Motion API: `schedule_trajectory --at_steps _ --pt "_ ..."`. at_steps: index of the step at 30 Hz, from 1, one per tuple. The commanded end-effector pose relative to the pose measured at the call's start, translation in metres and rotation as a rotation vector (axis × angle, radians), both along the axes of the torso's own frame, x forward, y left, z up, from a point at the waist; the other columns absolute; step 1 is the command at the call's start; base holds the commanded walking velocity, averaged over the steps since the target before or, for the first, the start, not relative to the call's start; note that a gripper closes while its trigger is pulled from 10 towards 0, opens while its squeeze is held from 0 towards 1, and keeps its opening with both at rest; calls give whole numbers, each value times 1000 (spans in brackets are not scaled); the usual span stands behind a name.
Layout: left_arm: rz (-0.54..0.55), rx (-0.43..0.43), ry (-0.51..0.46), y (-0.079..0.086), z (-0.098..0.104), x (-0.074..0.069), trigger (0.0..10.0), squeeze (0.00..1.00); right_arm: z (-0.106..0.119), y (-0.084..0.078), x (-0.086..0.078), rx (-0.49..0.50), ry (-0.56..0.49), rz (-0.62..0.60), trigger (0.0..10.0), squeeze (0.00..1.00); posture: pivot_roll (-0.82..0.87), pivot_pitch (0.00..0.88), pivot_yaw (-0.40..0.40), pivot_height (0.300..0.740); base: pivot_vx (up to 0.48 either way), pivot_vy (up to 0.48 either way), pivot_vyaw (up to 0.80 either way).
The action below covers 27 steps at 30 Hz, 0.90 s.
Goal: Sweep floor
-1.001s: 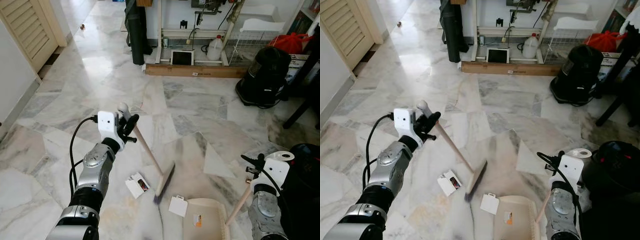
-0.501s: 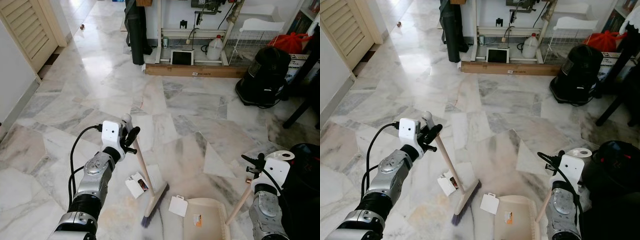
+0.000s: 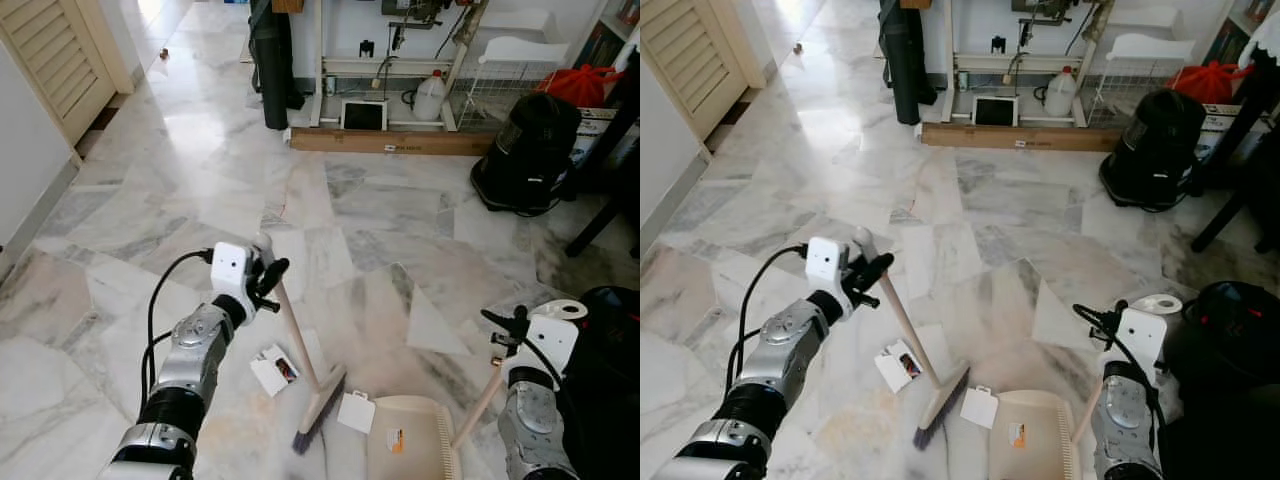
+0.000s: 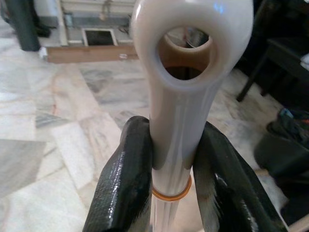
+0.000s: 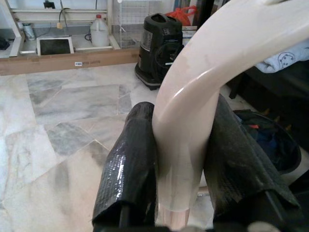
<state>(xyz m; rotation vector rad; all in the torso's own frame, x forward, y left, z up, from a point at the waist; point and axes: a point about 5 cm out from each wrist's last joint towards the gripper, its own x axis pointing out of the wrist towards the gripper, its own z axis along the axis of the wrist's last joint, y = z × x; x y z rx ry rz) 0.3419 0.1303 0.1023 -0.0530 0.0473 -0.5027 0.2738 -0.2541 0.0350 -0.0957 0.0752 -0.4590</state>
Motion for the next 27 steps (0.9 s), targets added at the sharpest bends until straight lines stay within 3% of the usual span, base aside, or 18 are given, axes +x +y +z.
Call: schedule_trajectory --at_steps 1,7,13,18,20,22,27 --pt "-28 8 27 1 -4 -4 10000 0 2 -4 -2 -19 -8 -4 10000 0 122 133 7 740 0 0 0" --pt "-102 8 96 -5 -4 -5 10000 0 2 -4 -1 -19 -8 -3 10000 0 125 132 7 740 0 0 0" --pt "-137 -102 159 -15 7 -2 10000 0 2 -4 -1 -15 -8 -4 10000 0 128 132 6 740 0 0 0" --pt "-140 -163 154 -18 17 0 10000 0 2 -2 0 -12 -8 -2 10000 0 128 132 6 740 0 0 0" --pt "-141 -228 136 -19 28 3 10000 0 1 -2 0 -10 -8 0 10000 0 129 131 6 740 0 0 0" --pt "-138 -236 124 -19 31 4 10000 0 1 -2 0 -9 -8 -1 10000 0 130 130 5 740 0 0 0" --pt "-56 -141 -10 -12 44 7 10000 0 2 -2 1 -1 -13 -5 10000 0 129 119 1 740 0 0 0"
